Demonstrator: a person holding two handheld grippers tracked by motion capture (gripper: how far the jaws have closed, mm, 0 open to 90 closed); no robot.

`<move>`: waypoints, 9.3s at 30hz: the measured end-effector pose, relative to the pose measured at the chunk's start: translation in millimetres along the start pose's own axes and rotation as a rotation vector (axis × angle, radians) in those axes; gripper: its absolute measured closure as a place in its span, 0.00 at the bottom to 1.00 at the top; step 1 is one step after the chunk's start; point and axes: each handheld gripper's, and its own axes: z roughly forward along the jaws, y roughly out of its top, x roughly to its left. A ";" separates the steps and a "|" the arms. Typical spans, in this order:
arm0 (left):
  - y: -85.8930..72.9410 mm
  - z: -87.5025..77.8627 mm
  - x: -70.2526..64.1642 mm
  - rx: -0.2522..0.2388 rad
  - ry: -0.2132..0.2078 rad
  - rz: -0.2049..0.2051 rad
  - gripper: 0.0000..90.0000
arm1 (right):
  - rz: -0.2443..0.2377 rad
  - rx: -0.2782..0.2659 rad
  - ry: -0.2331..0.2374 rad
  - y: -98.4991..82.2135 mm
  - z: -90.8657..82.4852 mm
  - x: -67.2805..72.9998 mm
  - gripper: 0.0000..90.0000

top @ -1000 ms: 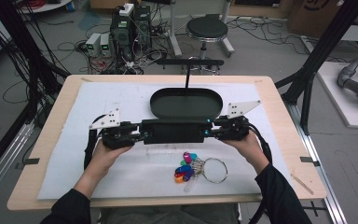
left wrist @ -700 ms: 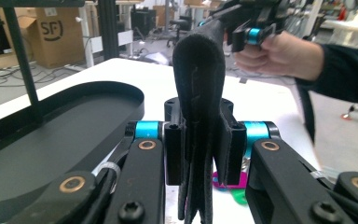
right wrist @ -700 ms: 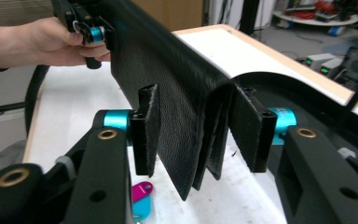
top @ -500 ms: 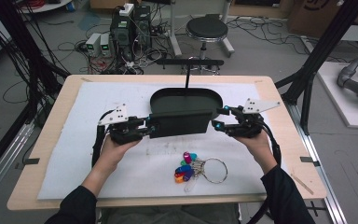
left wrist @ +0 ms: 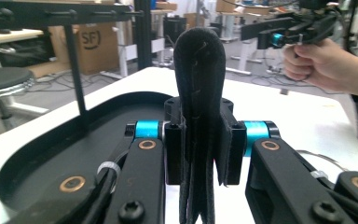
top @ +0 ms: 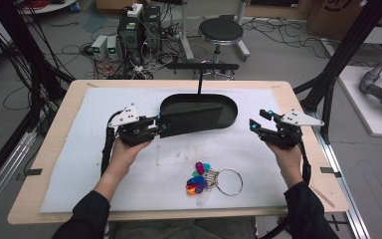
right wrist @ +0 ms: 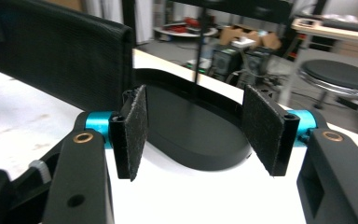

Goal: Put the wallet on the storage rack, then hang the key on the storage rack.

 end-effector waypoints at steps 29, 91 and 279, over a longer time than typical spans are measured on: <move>2.7 51.7 24.5 0.019 0.116 -0.029 0.84 | 0.071 -0.010 -0.094 -11.4 -12.0 -16.6 0.48; -35.8 119.6 60.5 0.334 0.258 -0.054 0.54 | 0.070 0.001 -0.100 -18.1 -15.2 -19.5 0.49; -45.0 -66.2 -21.4 0.162 0.340 0.009 0.30 | 0.057 0.150 0.236 27.8 9.3 46.5 0.98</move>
